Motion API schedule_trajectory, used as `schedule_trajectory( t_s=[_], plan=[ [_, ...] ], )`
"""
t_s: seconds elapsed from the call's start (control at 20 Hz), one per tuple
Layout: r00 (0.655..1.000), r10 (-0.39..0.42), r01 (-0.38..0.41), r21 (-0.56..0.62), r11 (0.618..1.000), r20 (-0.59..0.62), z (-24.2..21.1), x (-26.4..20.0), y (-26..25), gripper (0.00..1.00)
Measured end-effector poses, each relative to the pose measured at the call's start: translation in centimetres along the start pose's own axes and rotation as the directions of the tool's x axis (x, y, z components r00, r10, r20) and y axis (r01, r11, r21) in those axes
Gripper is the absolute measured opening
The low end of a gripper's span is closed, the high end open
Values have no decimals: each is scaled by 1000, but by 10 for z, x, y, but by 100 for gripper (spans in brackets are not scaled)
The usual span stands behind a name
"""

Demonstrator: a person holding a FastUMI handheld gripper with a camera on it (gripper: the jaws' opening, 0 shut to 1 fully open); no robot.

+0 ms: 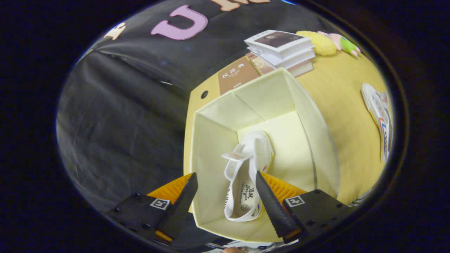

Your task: Open the storage box then place both shoes into the box .Put the left shoe in first, then the right shoe, with the right side of both shoes facing outward in a uniform manner.

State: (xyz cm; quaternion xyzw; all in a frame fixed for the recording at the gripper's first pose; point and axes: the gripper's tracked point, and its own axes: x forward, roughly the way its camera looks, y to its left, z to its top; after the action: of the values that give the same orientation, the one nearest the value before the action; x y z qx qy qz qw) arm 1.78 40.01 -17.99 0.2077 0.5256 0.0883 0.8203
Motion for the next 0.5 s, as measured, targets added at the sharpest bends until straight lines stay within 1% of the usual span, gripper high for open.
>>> schedule_trajectory(
  t_s=[0.15, 0.25, 0.4, 0.5],
  plan=[
    [997, 74, -70, -108, 992, 29, 15, -49, 2, 100],
    [995, 83, -72, -169, 983, 58, 27, -83, -18, 100],
    [993, 36, -9, -235, 972, 111, 44, -125, -75, 100],
    [984, -13, 64, -286, 956, 175, 60, -150, -122, 100]
  ],
)
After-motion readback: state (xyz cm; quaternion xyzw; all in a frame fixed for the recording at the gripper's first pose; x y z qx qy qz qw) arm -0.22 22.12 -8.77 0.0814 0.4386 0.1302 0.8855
